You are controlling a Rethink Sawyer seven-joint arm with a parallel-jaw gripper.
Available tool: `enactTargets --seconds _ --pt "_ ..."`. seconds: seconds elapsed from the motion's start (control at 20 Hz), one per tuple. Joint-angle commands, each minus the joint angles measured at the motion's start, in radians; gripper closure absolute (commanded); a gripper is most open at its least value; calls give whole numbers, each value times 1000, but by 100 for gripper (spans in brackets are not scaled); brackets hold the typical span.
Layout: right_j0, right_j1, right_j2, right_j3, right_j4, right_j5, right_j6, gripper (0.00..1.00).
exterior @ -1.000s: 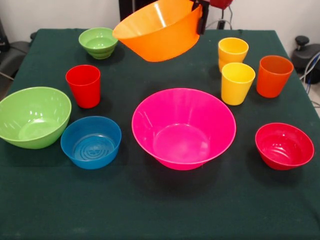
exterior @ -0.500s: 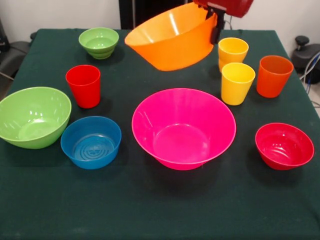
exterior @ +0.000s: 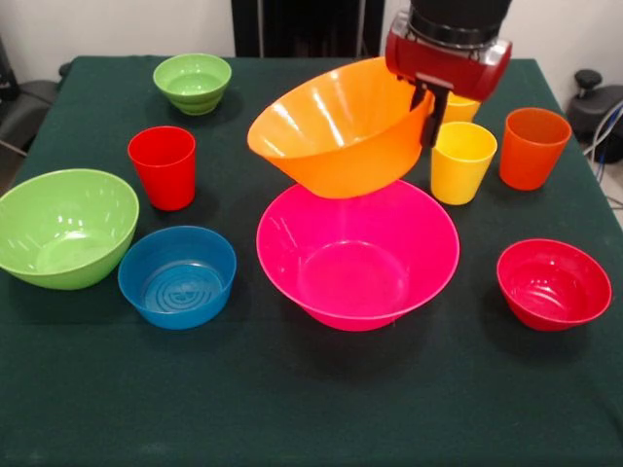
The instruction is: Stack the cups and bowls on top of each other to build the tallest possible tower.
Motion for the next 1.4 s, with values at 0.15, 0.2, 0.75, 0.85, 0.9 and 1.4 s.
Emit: enactTargets --seconds 0.15,0.2,0.75,0.85,0.9,1.4 --pt "47 110 27 -164 31 57 98 100" --pt "52 120 23 -173 30 47 103 100" --pt "52 142 11 -192 47 37 78 100" --pt "57 123 8 -179 58 59 80 100" --pt "61 112 6 -171 65 71 85 100" --pt "98 28 -21 -104 121 116 105 100"
